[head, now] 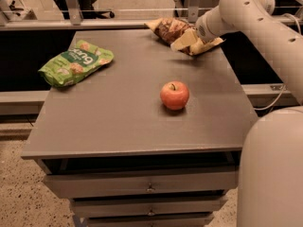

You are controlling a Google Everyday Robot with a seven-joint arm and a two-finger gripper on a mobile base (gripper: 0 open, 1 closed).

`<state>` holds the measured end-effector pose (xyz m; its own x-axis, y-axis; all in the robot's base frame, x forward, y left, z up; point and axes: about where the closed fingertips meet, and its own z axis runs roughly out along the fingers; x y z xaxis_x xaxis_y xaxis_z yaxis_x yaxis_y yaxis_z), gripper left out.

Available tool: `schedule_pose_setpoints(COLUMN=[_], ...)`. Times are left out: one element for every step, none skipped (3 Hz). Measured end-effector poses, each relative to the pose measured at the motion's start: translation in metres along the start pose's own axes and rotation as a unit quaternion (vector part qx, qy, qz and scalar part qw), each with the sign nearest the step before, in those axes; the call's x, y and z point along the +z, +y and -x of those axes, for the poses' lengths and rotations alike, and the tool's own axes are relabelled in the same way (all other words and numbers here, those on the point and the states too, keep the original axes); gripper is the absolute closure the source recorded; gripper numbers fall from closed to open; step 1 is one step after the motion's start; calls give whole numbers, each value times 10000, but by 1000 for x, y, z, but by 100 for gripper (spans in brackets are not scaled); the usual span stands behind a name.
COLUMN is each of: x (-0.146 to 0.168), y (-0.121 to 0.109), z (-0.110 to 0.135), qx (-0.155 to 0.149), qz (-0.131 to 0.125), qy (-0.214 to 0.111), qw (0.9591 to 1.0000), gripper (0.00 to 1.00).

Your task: Move brown chip bag near green rice chip bag

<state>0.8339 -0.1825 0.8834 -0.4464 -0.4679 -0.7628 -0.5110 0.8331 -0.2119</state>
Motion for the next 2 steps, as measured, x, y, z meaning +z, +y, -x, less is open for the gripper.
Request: schedule_pose_setpoints(x=[16,21], y=[-5,-11], z=[-6,-12], qx=[36,44], qz=[-66,-154], qy=[27,21], qw=[10000,9999], gripper=[17,41])
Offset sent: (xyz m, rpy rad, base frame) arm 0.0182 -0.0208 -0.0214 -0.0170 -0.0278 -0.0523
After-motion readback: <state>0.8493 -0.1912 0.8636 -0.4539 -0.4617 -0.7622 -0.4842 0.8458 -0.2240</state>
